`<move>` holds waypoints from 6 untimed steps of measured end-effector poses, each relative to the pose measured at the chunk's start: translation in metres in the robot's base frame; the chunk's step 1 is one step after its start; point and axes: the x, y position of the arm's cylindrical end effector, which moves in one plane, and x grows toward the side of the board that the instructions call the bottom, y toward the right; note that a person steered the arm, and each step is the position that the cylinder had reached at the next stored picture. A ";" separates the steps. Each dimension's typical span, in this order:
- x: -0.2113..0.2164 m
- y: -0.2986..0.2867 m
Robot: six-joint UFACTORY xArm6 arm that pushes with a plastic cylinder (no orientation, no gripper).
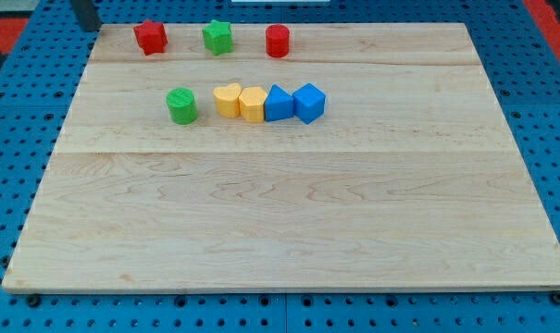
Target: Push red star close to the green circle
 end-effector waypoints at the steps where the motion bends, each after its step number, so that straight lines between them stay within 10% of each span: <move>1: 0.000 0.078; 6: 0.122 0.087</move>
